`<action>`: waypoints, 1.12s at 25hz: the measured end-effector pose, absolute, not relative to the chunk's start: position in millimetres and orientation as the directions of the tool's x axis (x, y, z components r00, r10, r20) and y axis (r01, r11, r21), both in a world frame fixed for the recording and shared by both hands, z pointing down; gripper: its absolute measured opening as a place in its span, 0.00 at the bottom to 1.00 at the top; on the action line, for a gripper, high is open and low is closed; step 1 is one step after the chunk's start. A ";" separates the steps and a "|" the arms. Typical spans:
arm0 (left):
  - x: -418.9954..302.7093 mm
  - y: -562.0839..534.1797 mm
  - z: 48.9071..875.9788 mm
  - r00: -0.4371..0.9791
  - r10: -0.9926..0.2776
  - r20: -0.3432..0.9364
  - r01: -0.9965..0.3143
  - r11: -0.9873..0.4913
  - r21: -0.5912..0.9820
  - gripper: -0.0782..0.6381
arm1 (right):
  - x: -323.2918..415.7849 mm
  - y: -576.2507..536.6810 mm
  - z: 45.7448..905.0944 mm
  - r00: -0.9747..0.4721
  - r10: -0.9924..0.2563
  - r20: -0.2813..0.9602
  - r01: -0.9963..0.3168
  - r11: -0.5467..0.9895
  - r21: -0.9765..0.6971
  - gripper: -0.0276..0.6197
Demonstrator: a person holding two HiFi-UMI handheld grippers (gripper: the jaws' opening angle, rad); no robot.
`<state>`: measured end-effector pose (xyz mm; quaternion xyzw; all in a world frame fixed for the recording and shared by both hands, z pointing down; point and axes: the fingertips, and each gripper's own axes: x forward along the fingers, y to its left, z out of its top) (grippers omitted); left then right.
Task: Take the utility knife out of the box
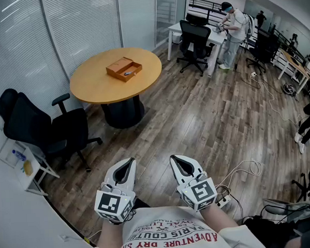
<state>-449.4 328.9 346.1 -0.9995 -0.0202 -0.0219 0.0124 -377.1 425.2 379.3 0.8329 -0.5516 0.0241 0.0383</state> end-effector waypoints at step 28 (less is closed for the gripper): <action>-386.8 300.6 378.4 0.989 0.082 0.121 0.080 -0.997 0.021 0.10 | -311.6 395.4 421.7 0.402 -0.905 0.139 -0.901 -0.418 -0.115 0.05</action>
